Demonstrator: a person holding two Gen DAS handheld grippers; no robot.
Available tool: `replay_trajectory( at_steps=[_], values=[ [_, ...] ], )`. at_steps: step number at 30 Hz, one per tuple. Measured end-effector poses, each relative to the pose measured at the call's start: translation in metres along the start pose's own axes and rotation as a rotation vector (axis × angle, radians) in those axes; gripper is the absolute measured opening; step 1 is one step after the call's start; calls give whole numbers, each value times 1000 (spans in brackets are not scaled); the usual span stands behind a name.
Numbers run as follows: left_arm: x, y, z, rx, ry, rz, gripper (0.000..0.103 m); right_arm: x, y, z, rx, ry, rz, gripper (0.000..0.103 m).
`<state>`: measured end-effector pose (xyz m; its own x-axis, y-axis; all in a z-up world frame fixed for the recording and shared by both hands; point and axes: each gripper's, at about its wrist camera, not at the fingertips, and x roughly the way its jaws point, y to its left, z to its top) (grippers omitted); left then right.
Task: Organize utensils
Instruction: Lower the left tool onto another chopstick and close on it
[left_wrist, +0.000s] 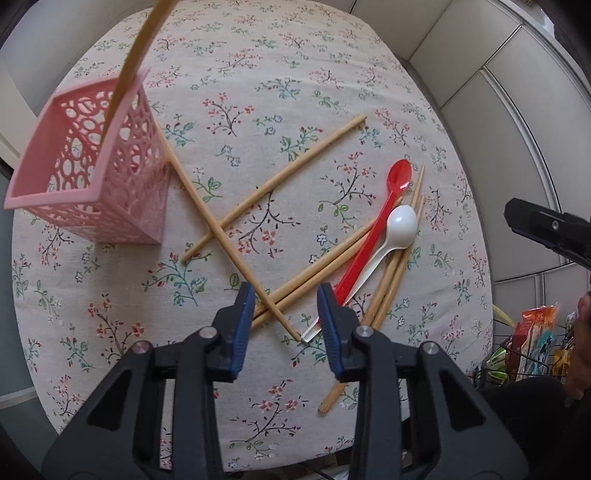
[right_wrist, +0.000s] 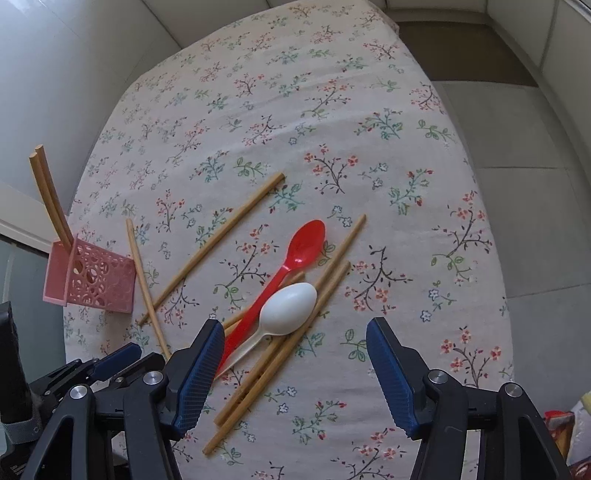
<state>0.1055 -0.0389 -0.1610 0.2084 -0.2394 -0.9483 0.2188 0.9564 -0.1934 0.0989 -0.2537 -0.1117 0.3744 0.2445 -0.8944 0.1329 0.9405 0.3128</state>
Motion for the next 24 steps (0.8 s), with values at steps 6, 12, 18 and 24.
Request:
replay_trajectory(
  at_steps=[6, 12, 18, 24],
  values=[
    [15, -11, -13, 29, 87, 3, 26, 1, -1, 0, -4, 6, -1, 69],
    [23, -16, -18, 31, 110, 6, 24, 1, -1, -1, -1, 2, -1, 69],
    [27, -12, -20, 14, 116, 15, 12, 1, -2, -1, 0, 3, -3, 69],
    [-7, -16, -23, 89, 34, 10, 6, 1, -8, 1, 19, 1, -3, 69]
  ],
)
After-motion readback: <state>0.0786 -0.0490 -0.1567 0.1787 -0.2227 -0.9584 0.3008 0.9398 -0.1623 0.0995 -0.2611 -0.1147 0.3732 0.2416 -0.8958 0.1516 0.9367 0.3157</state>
